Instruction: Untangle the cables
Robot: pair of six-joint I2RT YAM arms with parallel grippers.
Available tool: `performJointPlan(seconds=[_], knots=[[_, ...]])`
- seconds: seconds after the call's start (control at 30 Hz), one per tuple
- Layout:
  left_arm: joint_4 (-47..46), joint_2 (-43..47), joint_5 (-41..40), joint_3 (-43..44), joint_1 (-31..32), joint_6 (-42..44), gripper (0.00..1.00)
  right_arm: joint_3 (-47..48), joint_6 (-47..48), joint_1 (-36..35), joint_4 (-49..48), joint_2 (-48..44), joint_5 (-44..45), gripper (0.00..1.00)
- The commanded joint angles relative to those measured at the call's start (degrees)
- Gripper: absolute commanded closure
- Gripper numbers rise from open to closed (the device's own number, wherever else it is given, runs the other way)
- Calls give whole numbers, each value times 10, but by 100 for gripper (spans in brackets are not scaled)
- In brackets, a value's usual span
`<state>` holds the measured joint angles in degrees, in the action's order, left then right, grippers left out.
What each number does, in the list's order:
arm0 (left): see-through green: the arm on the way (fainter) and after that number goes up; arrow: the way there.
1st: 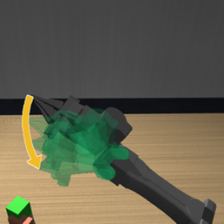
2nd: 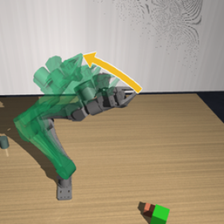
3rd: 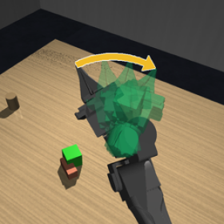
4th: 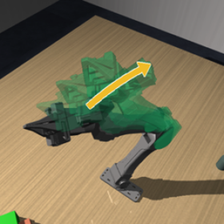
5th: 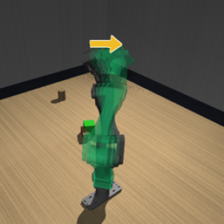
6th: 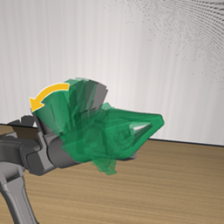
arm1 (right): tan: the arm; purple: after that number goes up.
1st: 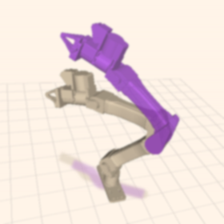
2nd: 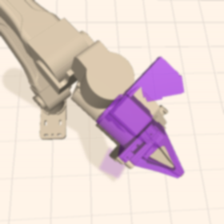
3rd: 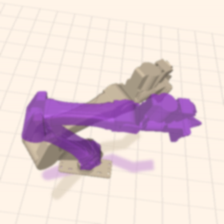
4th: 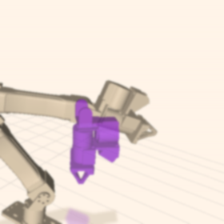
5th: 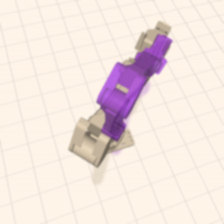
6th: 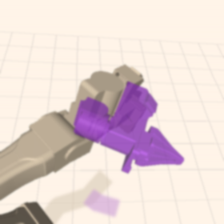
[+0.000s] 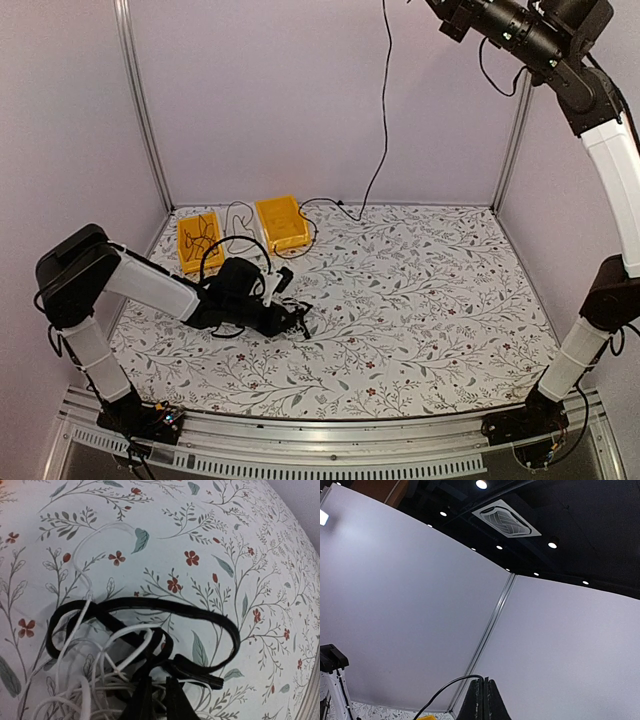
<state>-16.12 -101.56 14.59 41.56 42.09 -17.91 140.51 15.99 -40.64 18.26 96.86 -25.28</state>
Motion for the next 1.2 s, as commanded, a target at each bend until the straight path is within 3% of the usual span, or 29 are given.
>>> performJointPlan(seconds=[0.0,0.13,0.27,0.37,0.57,0.77,1.0,1.17], knots=[[53,63,-1,-79,-4,-39,85,35,21,16,-70,2,45,100],[112,135,-13,-82,-3,-42,84,5,60,23,-50,-5,50,100],[177,221,-24,-29,-1,-14,69,-108,73,25,-42,-39,28,100],[222,258,-42,34,0,10,59,-202,91,24,-42,-77,7,100],[289,249,-50,192,-1,57,54,-323,101,24,-16,-113,-4,100],[265,215,-18,325,0,44,50,-358,94,25,7,-99,-2,100],[155,189,-6,366,27,43,37,-343,88,24,37,-71,-3,100],[157,133,68,414,31,50,30,-342,80,22,41,-67,-11,100]])
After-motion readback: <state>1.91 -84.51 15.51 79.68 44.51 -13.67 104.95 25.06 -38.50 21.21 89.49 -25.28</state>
